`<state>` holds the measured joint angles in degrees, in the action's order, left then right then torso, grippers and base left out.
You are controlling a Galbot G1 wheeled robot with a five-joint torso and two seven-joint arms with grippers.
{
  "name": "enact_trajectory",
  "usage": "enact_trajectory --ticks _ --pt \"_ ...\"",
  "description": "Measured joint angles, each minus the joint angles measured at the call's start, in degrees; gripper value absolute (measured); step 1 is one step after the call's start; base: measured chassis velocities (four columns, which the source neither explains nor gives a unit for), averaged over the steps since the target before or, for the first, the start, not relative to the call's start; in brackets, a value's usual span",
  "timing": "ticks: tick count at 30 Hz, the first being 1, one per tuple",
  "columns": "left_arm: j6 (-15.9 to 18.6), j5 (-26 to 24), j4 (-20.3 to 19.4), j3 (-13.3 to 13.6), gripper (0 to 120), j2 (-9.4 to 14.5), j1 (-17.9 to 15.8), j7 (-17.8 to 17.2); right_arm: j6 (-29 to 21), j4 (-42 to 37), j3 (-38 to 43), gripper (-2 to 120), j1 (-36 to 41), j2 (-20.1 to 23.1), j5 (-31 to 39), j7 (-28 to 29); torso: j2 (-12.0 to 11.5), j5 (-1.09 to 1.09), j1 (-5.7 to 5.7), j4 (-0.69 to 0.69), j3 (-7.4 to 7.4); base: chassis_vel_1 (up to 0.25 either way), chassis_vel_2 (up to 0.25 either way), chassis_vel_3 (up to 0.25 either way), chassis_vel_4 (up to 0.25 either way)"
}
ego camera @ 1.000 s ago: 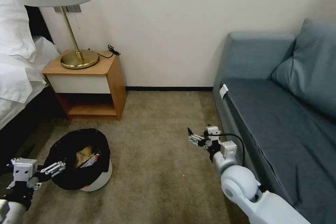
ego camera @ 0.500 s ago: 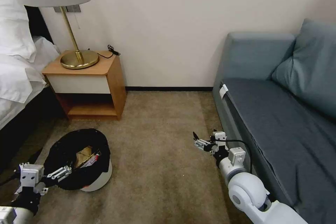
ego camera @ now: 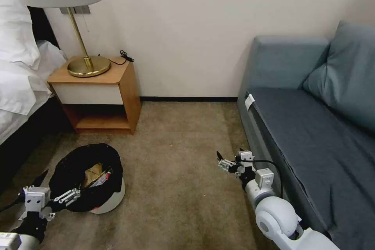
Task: Pick up the trash bin, then pick up the garbage on the floor and place it into the trash bin.
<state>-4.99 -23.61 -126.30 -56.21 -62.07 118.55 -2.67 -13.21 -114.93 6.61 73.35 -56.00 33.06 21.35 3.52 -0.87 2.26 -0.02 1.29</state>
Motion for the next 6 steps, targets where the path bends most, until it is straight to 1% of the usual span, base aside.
enact_trajectory --ticks 6 --pt "0.02 0.0 0.01 0.0 100 0.0 0.0 -0.01 0.01 0.0 -0.04 100 -0.03 0.02 0.0 -0.01 0.0 0.0 0.0 0.0 0.0 0.0 0.0 0.0 0.0"
